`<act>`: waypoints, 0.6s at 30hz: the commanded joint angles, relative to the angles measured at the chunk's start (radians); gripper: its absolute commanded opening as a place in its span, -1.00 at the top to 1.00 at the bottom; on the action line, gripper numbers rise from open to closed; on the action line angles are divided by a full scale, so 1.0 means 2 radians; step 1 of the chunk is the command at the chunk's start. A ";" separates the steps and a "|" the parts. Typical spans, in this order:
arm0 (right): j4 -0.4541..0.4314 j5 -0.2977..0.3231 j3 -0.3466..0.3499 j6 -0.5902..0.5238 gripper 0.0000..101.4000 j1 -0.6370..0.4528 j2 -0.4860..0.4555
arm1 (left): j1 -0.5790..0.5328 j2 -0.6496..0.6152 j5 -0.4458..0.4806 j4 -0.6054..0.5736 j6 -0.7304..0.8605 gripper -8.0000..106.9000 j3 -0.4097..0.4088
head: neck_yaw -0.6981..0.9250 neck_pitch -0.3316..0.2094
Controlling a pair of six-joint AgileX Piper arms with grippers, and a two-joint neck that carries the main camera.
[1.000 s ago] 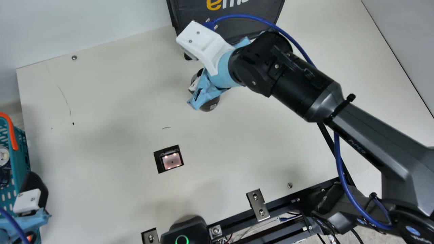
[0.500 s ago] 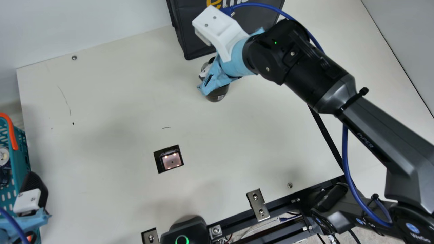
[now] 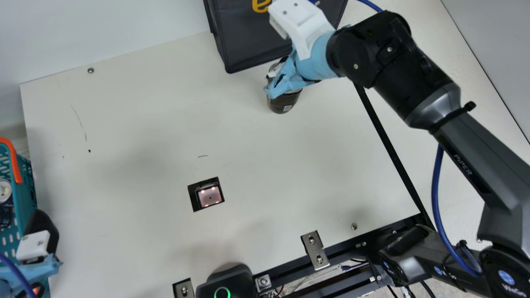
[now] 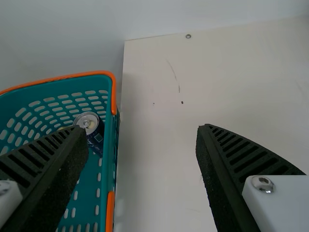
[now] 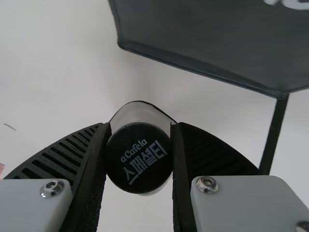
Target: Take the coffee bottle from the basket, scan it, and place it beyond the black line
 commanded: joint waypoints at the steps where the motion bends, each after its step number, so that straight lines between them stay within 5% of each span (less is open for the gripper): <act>1: 0.004 0.000 0.002 -0.005 1.00 -0.014 -0.001 | 0.000 0.000 0.000 0.000 0.000 -0.71 0.000 | -0.001 -0.013; 18: 0.042 0.002 0.016 -0.063 1.00 -0.132 -0.013 | 0.000 0.000 0.000 0.000 0.000 -0.71 0.000 | -0.001 -0.013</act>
